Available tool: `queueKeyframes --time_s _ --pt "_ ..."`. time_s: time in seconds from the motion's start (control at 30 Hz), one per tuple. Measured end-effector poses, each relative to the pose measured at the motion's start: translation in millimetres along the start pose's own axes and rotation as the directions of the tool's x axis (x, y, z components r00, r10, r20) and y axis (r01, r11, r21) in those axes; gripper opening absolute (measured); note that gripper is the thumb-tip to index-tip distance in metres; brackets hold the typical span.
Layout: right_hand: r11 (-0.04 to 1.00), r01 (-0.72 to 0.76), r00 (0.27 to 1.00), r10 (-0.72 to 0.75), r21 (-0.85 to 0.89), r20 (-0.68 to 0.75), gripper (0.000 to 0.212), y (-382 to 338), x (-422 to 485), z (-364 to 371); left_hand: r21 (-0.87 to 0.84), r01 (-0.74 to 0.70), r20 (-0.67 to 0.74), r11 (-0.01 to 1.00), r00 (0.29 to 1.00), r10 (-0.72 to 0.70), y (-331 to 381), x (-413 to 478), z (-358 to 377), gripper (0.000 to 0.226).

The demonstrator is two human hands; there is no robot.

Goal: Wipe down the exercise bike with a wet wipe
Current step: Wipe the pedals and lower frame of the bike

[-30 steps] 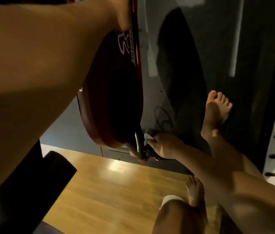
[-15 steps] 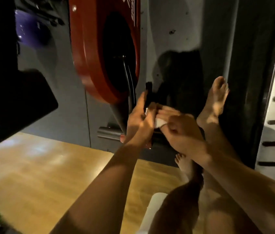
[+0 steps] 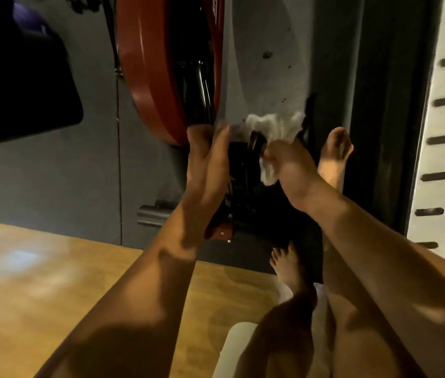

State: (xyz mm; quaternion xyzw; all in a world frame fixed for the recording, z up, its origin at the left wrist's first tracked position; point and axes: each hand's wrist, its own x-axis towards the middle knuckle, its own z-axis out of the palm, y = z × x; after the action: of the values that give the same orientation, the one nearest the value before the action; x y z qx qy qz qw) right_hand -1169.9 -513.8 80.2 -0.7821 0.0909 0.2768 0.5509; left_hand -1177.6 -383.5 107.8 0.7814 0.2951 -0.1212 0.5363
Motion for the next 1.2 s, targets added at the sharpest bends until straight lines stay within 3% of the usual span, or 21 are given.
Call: queueKeyframes --time_s 0.03,0.1,0.17,0.23,0.27,0.4,0.47,0.57,0.63,0.73,0.8,0.9,1.03,1.2 --pt "0.994 0.064 0.998 -0.063 -0.093 0.009 0.016 5 -5 1 -0.023 -0.01 -0.014 1.0 1.0 0.01 2 3 1 0.034" --pt "0.998 0.06 0.997 -0.06 -0.002 0.048 0.025 8 -4 -3 -0.047 0.014 -0.009 0.999 1.0 -0.014 9 4 7 0.034" --pt "0.975 -0.028 0.999 0.023 0.221 0.029 0.02 -3 9 -11 -0.092 0.067 -0.002 0.993 0.998 -0.067 11 4 13 0.034" --pt "0.886 -0.068 0.996 0.087 0.459 -0.02 0.014 -16 19 -11 -0.144 0.078 -0.014 0.987 0.997 -0.081 8 3 14 0.034" --pt "0.862 -0.105 0.992 0.123 0.497 -0.004 0.014 -14 20 -6 -0.171 0.083 -0.024 0.982 0.996 -0.088 5 0 13 0.032" --pt "0.893 -0.236 0.966 0.17 0.384 0.197 0.023 13 14 8 -0.234 0.113 -0.003 0.966 0.993 -0.117 -11 -17 7 0.036" --pt "0.91 -0.28 0.951 0.22 0.305 0.217 0.03 21 31 5 -0.221 0.1 0.033 0.97 0.995 -0.095 -14 -22 6 0.044" --pt "0.884 -0.421 0.889 0.359 0.201 0.285 0.03 23 58 9 -0.232 0.116 0.006 0.966 0.993 -0.118 -15 -16 7 0.033" --pt "0.898 -0.392 0.871 0.292 0.202 0.395 0.02 7 55 10 -0.236 0.138 0.012 0.962 0.99 -0.139 -18 -11 10 0.043" --pt "0.893 -0.368 0.818 0.178 0.26 0.547 0.036 -1 41 -1 -0.326 0.223 0.0 0.919 0.972 -0.236 -20 -8 10 0.062" --pt "0.878 -0.364 0.826 0.151 0.31 0.542 0.037 1 40 -5 -0.326 0.23 0.002 0.917 0.97 -0.242 -17 -7 13 0.064" --pt "0.91 -0.343 0.844 0.189 0.234 0.502 0.034 19 53 -5 -0.335 0.236 0.013 0.912 0.969 -0.246 -13 0 17 0.06" --pt "0.877 -0.435 0.801 0.274 0.204 0.533 0.023 42 59 10 -0.33 0.305 0.053 0.894 0.951 -0.305 -10 5 16 0.066" --pt "0.741 -0.654 0.624 0.412 0.155 0.664 0.022 74 60 11 -0.364 0.316 0.077 0.876 0.948 -0.309 -16 5 16 0.068"
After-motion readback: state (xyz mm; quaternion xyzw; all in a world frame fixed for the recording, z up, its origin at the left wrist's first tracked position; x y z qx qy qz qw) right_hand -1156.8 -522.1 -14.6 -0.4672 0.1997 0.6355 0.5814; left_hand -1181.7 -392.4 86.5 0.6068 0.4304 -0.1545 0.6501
